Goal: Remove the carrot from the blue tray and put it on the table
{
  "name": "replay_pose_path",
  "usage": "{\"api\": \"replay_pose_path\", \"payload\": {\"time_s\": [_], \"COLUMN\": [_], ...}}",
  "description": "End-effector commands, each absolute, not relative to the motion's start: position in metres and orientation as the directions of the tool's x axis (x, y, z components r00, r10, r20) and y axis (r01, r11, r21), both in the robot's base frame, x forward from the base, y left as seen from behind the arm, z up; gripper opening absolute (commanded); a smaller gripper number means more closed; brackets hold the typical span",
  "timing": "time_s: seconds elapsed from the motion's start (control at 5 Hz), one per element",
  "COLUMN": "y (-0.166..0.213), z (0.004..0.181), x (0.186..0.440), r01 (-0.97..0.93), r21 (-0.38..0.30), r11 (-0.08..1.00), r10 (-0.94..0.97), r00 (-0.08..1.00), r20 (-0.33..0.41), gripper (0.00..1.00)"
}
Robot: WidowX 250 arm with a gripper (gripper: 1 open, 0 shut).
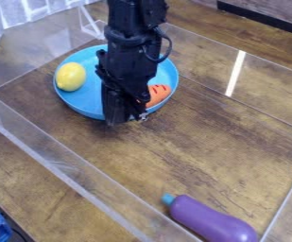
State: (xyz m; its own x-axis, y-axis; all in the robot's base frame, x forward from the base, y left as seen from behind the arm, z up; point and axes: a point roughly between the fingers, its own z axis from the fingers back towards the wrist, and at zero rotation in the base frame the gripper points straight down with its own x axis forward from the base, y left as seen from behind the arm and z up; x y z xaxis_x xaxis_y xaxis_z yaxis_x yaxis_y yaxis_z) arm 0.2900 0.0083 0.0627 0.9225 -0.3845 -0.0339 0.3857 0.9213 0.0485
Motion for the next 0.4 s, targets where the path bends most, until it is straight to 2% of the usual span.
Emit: {"api": "replay_pose_path", "payload": {"time_s": [0.0, 0.2], "y": [0.0051, 0.0022], "z": [0.0848, 0.0904], "x": [0.3014, 0.3069], "r01": [0.327, 0.266], "r21": [0.076, 0.079], "r11": [0.942, 0.961], "r10": [-0.329, -0.269], "r00": [0.944, 0.963], "r20": [0.028, 0.030], "gripper": [0.00, 0.00]}}
